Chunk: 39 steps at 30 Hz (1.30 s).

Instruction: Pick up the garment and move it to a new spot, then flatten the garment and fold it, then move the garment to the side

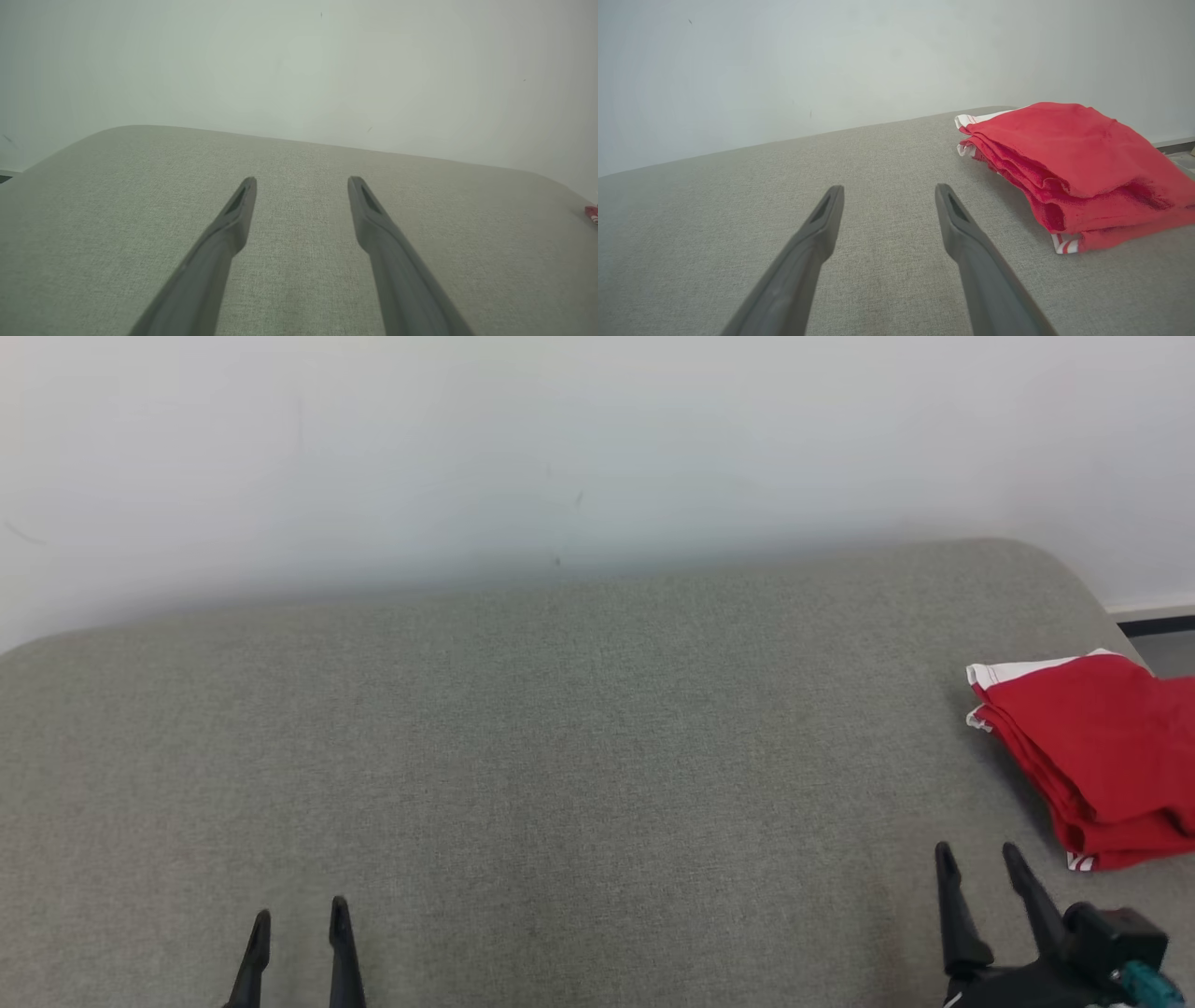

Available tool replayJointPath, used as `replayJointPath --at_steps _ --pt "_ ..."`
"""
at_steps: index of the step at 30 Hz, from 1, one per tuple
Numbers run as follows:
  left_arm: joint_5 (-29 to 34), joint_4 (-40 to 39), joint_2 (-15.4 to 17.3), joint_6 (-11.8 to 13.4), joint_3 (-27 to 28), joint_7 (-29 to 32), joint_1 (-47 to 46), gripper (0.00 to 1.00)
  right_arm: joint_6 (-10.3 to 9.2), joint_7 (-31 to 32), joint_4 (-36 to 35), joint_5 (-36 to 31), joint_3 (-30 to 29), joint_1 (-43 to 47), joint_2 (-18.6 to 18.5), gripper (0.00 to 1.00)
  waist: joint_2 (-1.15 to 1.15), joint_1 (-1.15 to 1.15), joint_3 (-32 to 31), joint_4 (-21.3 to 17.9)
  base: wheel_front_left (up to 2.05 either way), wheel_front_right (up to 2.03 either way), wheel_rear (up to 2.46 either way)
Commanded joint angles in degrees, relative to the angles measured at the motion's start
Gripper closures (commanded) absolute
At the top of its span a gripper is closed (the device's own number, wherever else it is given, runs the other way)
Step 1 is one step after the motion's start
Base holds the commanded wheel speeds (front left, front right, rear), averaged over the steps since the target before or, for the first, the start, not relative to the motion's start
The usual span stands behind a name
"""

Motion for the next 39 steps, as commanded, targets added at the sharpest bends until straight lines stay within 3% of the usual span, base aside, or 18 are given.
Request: replayJointPath --at_steps 1,6,15,25,39 --pt "-0.8 1.5 0.0 0.4 0.6 -0.1 1.0 0.0 -0.17 -1.3 0.1 -1.1 -1.1 1.5 2.1 0.0 0.01 0.01 -0.9 0.7 0.0 0.0 0.0" --pt "-1.5 4.5 -0.1 1.6 1.8 -0.1 1.7 0.0 -0.17 -2.4 -0.3 -4.2 -2.2 3.7 6.5 0.0 0.01 0.01 -2.0 0.4 0.0 0.0 0.0" --pt "-1.0 6.7 -0.1 1.4 3.5 -0.1 2.9 0.0 -0.17 -2.0 -0.9 -7.2 1.1 3.8 7.9 0.0 0.01 0.01 -2.8 0.8 0.0 0.0 0.0" --pt "0.8 6.3 -0.1 -4.1 4.1 -0.1 3.2 0.0 -0.17 -1.5 -1.8 -8.0 2.2 4.5 8.1 0.0 0.01 0.01 -2.7 3.4 0.0 0.0 0.0" --pt "1.5 6.5 -0.1 -4.3 5.5 -0.1 2.9 0.0 -0.17 -0.9 -2.2 -8.5 2.4 4.7 8.2 0.0 0.01 0.01 -2.3 3.3 0.0 0.0 0.0"
